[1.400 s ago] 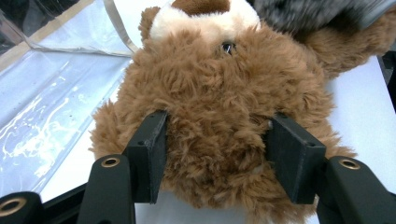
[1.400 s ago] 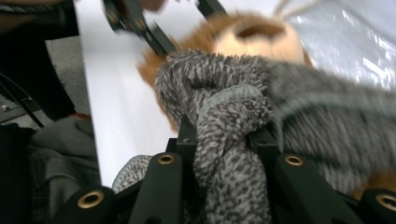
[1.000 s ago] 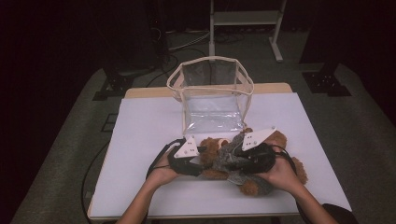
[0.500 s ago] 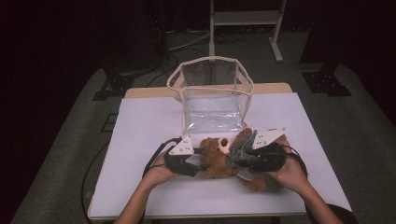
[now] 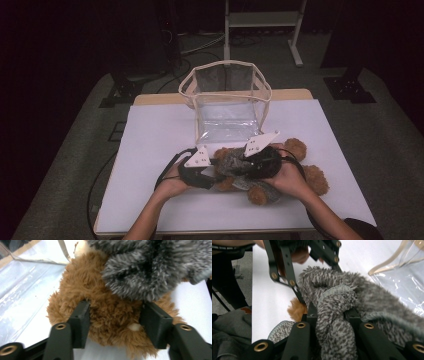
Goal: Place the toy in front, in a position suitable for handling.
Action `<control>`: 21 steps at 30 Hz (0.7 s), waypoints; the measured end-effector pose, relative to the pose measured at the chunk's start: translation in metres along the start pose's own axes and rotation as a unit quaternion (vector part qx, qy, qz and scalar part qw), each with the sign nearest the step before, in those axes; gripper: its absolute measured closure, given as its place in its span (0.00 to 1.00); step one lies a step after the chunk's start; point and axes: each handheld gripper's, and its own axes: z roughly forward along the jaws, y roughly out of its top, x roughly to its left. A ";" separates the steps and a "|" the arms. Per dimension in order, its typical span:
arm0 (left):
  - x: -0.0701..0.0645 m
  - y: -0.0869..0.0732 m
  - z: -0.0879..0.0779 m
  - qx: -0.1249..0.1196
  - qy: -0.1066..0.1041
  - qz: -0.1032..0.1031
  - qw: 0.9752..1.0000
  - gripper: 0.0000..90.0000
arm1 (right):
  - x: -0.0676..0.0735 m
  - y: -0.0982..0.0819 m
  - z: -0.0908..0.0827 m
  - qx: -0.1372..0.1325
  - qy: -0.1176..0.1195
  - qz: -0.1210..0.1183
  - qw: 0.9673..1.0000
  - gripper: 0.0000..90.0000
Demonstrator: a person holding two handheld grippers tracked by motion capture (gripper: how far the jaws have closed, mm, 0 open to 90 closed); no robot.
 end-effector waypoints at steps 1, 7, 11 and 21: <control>0.001 0.000 -0.002 -0.001 0.001 -0.001 1.000 0.45 | -0.002 -0.002 -0.001 0.001 0.001 -0.002 1.000 0.80; 0.001 0.000 0.001 -0.003 -0.004 -0.006 1.000 0.48 | -0.008 -0.018 -0.015 0.007 -0.004 0.020 1.000 0.80; -0.002 0.003 0.006 0.000 -0.003 -0.003 1.000 0.50 | -0.001 -0.014 -0.013 0.007 -0.003 0.012 1.000 0.80; -0.007 0.002 0.004 0.000 -0.025 0.015 1.000 0.50 | -0.009 0.025 0.010 0.011 0.001 -0.001 1.000 0.80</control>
